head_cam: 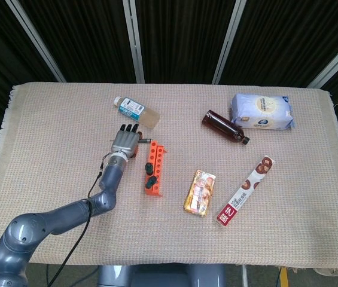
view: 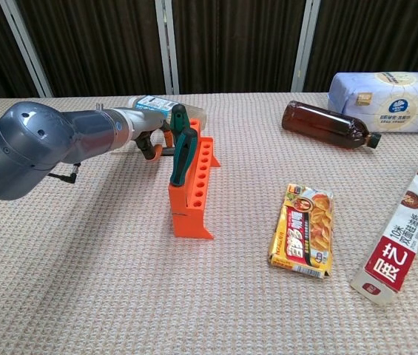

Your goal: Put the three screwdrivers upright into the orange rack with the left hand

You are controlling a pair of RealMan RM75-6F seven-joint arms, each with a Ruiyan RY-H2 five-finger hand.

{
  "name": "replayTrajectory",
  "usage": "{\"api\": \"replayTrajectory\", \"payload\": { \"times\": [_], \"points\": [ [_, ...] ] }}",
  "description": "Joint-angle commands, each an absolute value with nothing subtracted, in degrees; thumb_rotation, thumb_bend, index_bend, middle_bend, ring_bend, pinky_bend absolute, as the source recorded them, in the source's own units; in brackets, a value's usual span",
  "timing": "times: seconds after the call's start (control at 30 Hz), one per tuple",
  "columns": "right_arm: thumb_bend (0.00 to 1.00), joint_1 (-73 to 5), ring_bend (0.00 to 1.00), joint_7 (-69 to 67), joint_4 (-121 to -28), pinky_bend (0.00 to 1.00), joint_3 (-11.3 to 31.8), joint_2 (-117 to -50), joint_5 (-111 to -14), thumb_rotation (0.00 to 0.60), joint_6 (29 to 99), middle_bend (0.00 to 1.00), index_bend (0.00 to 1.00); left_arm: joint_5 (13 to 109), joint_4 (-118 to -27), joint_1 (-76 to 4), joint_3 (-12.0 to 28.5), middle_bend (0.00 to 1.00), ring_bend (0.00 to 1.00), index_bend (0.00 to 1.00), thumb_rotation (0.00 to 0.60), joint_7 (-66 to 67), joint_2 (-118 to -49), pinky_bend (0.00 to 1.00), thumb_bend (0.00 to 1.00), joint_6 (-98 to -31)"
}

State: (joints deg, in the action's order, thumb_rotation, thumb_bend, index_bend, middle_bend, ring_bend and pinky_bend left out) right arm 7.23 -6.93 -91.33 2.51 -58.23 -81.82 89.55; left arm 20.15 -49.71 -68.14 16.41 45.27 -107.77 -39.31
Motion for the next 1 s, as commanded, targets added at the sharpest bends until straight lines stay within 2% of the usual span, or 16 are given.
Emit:
{"api": "replayTrajectory", "payload": {
  "times": [0.03,0.17,0.23,0.33,0.47,0.67,1.0],
  "points": [
    [0.0,7.21,0.0,-7.2,-91.09,0.0,2.53,-58.31,-81.85,0.6,89.51,0.0,0.1,21.54,-52.07,-67.09,15.96,0.0,0.0,0.43,0.6,44.4,-106.24,0.0,0.67,-40.45],
    [0.0,7.07,0.0,-7.71,-90.58,0.0,2.64,-58.42,-81.95,0.6,89.38,0.0,0.1,23.5,-56.46,-65.45,15.74,0.0,0.0,0.43,0.6,42.5,-103.53,0.0,0.65,-41.61],
    [0.0,6.84,0.0,-8.03,-90.18,0.0,2.66,-58.6,-81.96,0.6,88.97,0.0,0.1,25.8,-58.75,-64.42,15.71,0.0,0.0,0.4,0.6,40.82,-102.05,0.0,0.62,-43.07],
    [0.0,6.44,0.0,-8.51,-89.6,0.0,2.74,-58.95,-81.88,0.6,88.26,0.0,0.1,29.08,-59.56,-63.4,15.73,0.0,0.0,0.28,0.6,38.26,-101.94,0.0,0.55,-45.08],
    [0.0,6.46,0.0,-8.8,-89.3,0.0,2.78,-58.99,-81.74,0.6,88.21,0.0,0.1,29.39,-58.27,-63.61,15.73,0.0,0.0,0.22,0.6,37.73,-103.29,0.0,0.5,-45.06],
    [0.0,6.66,0.0,-9.16,-89.13,0.0,2.77,-58.97,-81.49,0.6,88.24,0.0,0.1,30.21,-56.25,-64.22,14.88,0.0,0.0,0.25,0.6,38.7,-106.06,0.0,0.45,-45.38],
    [0.0,6.99,0.0,-9.63,-88.77,0.0,2.8,-59.01,-81.29,0.6,88.54,0.0,0.1,31.09,-53.65,-64.62,14.84,0.0,0.0,0.31,0.6,38.96,-109.61,0.0,0.41,-45.49]
  ]
}}
